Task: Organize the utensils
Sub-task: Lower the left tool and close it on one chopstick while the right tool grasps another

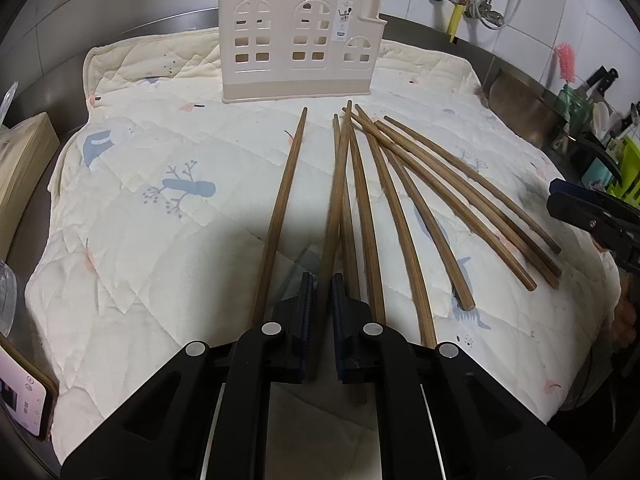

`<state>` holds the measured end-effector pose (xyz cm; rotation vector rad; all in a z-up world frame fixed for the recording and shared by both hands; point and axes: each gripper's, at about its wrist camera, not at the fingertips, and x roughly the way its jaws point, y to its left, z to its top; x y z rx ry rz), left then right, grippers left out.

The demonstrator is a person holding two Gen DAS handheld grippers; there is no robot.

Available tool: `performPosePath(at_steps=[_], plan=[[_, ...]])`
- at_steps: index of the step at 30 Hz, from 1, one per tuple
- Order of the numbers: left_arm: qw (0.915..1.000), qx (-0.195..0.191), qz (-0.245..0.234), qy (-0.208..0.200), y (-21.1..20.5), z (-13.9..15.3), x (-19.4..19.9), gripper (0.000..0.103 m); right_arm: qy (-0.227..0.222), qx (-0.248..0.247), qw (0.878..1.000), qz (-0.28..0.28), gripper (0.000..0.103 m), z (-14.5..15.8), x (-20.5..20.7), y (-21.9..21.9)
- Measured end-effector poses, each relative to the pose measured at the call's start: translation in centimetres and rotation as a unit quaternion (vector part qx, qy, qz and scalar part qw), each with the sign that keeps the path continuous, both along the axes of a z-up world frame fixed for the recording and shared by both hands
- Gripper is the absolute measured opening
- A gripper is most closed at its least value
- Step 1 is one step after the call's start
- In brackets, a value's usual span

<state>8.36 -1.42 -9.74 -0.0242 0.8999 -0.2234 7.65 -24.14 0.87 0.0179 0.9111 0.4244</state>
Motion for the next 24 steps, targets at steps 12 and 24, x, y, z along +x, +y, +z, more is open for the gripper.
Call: performPosePath(at_steps=[12,24], plan=[[0.9999,0.008,0.002,-0.009,-0.4,0.0,0.0,0.008,0.044,-0.013,0.998,0.044,0.026,-3.3,-0.7,4.1],[0.9999,0.0,0.0,-0.011,-0.3,0.5,-0.1,0.006,0.044,-0.017,0.998,0.034,0.007,-3.6,-0.8,4.1]])
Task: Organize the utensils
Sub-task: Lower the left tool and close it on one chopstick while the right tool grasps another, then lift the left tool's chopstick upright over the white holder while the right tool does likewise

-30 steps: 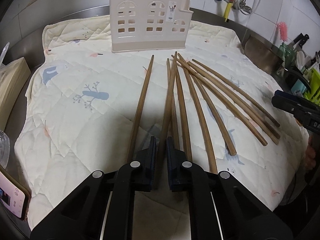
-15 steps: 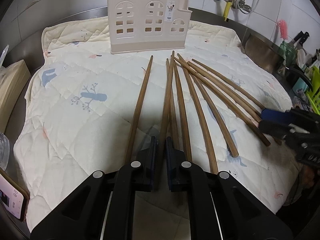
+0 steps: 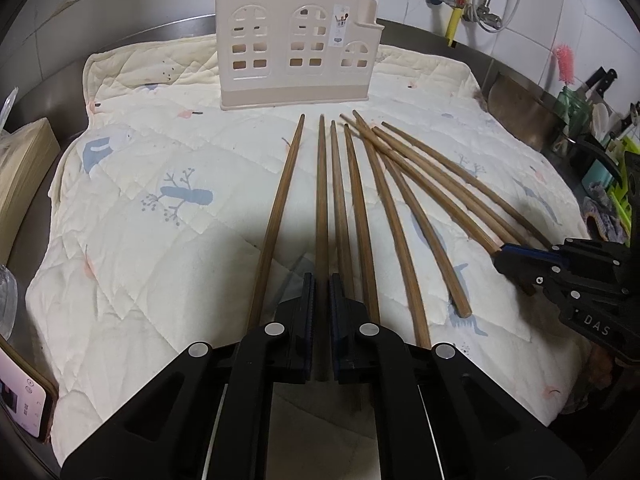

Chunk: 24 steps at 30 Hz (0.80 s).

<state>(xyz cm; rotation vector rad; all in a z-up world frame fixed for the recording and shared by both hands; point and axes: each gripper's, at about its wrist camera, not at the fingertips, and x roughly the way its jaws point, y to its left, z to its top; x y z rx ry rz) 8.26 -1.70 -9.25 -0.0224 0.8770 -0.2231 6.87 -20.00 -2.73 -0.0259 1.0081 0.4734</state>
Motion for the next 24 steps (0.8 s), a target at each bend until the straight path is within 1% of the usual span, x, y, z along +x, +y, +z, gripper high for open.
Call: performPosePath(at_steps=[4,6,13,18,24], plan=[[0.9999,0.002,-0.002,-0.011,-0.1,1.0,-0.4,0.005,-0.02,0.006,1.0,-0.006,0.007,1.4,-0.3,-0.4],[0.9998,0.003,-0.003,-0.019,-0.1,1.7,-0.7,0.005,-0.036,0.011,0.999,-0.009,0.007,2.6,-0.3,-0.8],[0.9984,-0.005,-0.003,-0.056,0.4,5.9,-0.8,0.005,-0.1,0.022,0.995,-0.005,0.007,7.8,1.0,-1.5],[0.9966,-0.006,-0.008,-0.082,0.6,9.4,0.4,0.005,-0.127,0.045,0.991,0.005,0.007,11.5,4.0,-1.6],[0.9942,0.007,-0.016,-0.106,0.2,13.1,2.4,0.005,-0.136,0.051,0.989,0.027,0.007,15.3,8.2,-0.9]])
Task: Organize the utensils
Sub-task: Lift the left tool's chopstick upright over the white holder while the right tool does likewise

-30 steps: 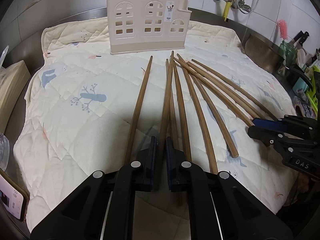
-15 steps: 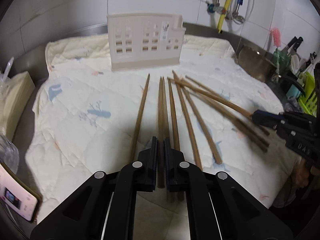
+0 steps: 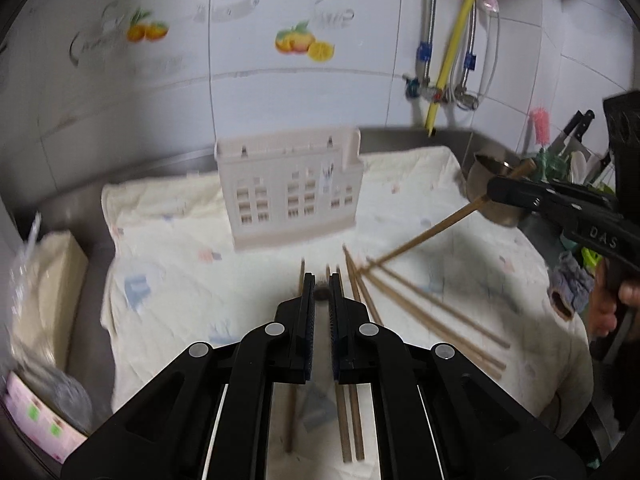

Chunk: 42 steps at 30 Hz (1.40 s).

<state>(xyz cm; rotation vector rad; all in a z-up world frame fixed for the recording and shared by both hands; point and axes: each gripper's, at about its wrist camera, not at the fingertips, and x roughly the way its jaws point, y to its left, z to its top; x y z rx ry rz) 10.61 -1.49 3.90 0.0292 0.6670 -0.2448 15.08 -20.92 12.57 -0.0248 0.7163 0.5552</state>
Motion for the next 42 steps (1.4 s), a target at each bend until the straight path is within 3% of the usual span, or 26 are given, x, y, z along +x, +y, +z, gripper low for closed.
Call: performPosePath(at_steps=[15,21,25,31,42], plan=[[0.9964,0.001,-0.012,-0.084,0.8,12.4,4.7,0.005,-0.041,-0.019,0.999,-0.001,0.007,9.1,8.8,0.1],[0.9914,0.004,0.019,-0.129,1.5,16.9,8.7,0.005,-0.043,-0.019,0.999,-0.013,0.007,9.9,12.0,0.5],[0.9911,0.014,0.047,-0.124,2.3,16.2,12.0,0.005,-0.03,-0.029,0.999,-0.017,0.007,8.5,13.5,1.1],[0.9949,0.004,0.064,-0.078,3.5,12.1,15.8,0.005,-0.001,-0.039,0.999,-0.015,0.007,5.0,15.3,1.8],[0.9969,-0.017,0.076,-0.015,5.0,6.9,17.8,0.006,0.022,-0.05,0.998,-0.017,0.007,1.9,16.1,2.3]])
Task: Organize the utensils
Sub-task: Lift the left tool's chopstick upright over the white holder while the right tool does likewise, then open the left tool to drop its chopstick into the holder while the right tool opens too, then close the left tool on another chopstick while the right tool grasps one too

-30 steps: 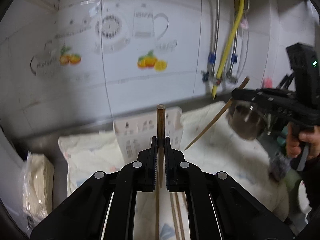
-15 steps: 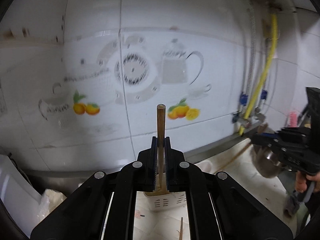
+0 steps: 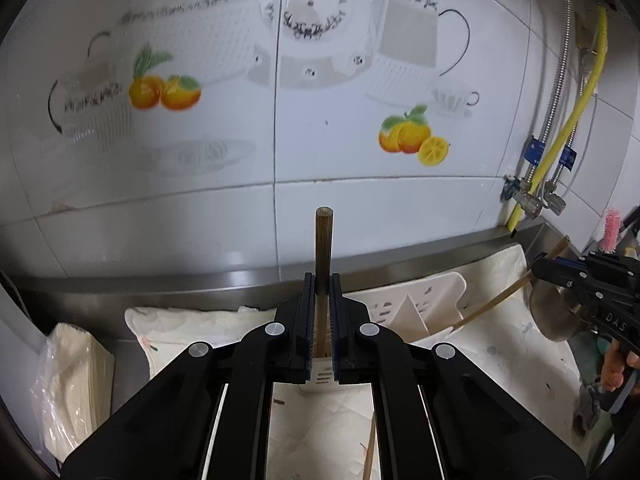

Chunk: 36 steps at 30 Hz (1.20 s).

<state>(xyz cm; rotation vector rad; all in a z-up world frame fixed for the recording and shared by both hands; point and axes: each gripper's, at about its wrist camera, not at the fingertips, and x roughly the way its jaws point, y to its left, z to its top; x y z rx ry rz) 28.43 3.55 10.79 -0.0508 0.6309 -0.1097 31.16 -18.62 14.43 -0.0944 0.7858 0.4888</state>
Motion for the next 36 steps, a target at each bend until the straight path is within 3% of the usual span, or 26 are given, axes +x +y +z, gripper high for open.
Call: performPosePath(at_steps=[5,10,13,18,25,36], plan=[[1.0,-0.001,0.005,0.0,0.3,-0.1,-0.6,0.011,-0.006,0.006,1.0,-0.008,0.012,0.4,-0.2,-0.5],[0.9997,0.001,0.011,-0.02,0.6,1.4,-2.6,0.021,-0.027,0.015,0.999,-0.018,0.029,2.0,-1.4,-1.7],[0.9992,0.0,0.014,-0.038,0.6,2.3,-4.8,0.031,-0.041,0.024,0.999,-0.021,0.039,3.0,-3.1,-2.6],[0.9985,-0.001,0.015,-0.053,0.2,2.0,-9.0,0.039,-0.049,0.039,0.998,-0.017,0.044,3.0,-6.6,-3.7],[0.999,-0.01,0.011,-0.042,-0.1,-1.7,-13.8,0.044,-0.04,0.033,0.998,-0.018,0.048,-0.4,-12.0,-4.4],[0.9993,-0.022,0.028,0.013,0.3,-9.2,-18.9,0.044,0.023,0.014,0.999,-0.047,0.048,-8.1,-18.4,-6.7]])
